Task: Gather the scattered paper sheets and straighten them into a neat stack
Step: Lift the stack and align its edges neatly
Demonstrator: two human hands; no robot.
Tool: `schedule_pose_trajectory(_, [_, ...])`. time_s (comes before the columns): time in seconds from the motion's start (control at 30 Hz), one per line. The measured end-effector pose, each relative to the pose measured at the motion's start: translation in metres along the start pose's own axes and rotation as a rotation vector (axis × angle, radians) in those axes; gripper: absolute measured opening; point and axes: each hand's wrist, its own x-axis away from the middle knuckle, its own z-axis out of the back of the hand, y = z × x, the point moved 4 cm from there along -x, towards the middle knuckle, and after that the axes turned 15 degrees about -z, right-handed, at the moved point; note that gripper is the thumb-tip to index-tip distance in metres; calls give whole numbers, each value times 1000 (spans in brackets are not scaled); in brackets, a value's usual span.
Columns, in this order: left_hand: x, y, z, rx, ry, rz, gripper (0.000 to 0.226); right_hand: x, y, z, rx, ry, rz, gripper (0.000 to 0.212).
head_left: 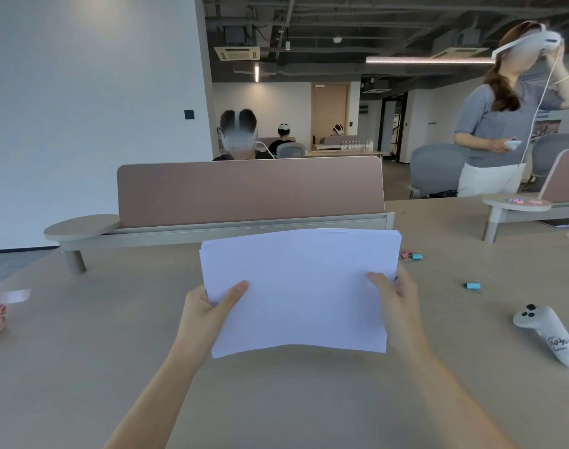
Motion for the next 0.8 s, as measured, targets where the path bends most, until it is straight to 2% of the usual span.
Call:
schedule_pose_trajectory(0.1, [12, -19, 3, 14, 47, 17, 39, 5, 18, -5, 16, 13, -30, 22])
schedule_pose_trajectory(0.2, [25, -38, 2, 54, 61, 150, 52, 12, 39, -8, 49, -2, -40, 25])
schedule_pose_trajectory(0.27, [24, -39, -1, 47, 72, 204, 46, 13, 40, -10, 56, 11, -26, 27])
schedule_pose_trajectory(0.4, [14, -27, -4, 3, 98, 179, 22, 9, 29, -4, 13, 49, -1, 26])
schedule_pose_trajectory(0.6, [25, -41, -5, -38, 47, 233, 16, 14, 46, -1, 38, 36, -66, 30])
schedule_pose_trajectory(0.8, [21, -31, -3, -59, 34, 205, 12, 6, 38, 5, 31, 60, -39, 27])
